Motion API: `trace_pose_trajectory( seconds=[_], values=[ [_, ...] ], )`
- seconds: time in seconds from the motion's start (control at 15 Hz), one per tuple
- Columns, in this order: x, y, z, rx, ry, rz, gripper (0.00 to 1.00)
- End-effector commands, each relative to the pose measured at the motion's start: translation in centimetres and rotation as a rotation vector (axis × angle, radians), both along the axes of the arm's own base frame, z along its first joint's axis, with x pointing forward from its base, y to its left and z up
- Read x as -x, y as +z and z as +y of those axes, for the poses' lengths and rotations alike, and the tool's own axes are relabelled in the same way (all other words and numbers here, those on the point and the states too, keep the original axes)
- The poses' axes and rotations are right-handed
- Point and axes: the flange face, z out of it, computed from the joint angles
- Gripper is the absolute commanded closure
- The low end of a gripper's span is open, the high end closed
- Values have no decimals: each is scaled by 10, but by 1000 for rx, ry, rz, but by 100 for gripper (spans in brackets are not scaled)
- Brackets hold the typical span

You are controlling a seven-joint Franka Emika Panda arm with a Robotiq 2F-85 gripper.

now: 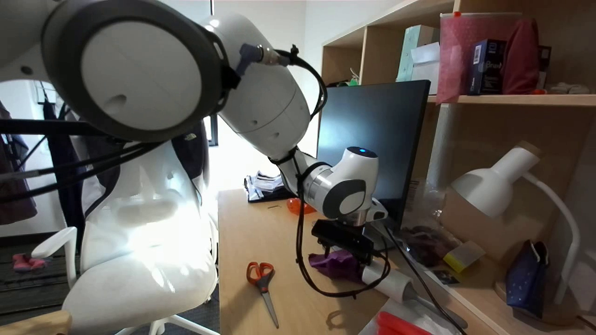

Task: Move the purple cloth to the right corner of the desk

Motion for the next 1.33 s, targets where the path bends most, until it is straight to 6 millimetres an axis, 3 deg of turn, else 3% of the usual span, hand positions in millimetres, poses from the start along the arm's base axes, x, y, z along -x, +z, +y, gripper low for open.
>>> trace_pose_trajectory(
  seconds=[0.0,0.13,0.2,0.67,0.93,1.27],
  values=[
    [-7,-35,-7,-37,51,-48,0],
    [-5,-34,-6,-46,54,-22,0],
    [-11,-13,9,-62,52,-27,0],
    [10,-5,11,35,68,-111,0],
    [28,19,7,70,70,-159,0],
    [45,37,28,70,126,-119,0]
  ],
)
